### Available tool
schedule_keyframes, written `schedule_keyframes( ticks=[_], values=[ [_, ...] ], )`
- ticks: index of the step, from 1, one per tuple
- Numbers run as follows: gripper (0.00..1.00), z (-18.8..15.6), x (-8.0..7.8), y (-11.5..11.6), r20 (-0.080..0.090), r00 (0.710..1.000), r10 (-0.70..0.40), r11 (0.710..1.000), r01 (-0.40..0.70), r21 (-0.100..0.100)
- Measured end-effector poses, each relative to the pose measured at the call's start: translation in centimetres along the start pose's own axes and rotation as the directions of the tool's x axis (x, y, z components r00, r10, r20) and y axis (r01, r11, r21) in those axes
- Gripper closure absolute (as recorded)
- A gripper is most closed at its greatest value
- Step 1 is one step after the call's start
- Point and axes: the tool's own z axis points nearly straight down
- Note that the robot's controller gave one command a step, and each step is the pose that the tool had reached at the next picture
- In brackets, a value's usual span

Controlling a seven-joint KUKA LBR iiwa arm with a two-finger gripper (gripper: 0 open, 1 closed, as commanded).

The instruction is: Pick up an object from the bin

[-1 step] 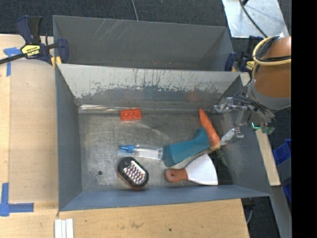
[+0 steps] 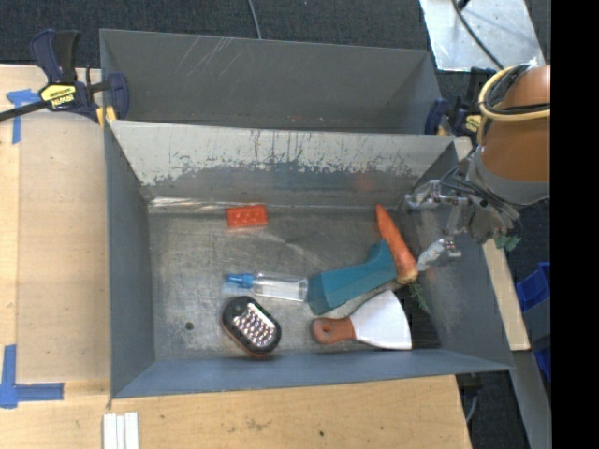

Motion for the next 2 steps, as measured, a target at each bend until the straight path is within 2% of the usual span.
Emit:
schedule_keyframes(
  ticks=[1,2],
  values=[
    [0.00,5.97,-0.18,2.51,-0.013,0.992,-0.124,0.992,0.125,0.008],
    [0.00,6.41,-0.15,2.88,0.003,0.994,-0.112,0.994,0.112,0.001]
  ],
)
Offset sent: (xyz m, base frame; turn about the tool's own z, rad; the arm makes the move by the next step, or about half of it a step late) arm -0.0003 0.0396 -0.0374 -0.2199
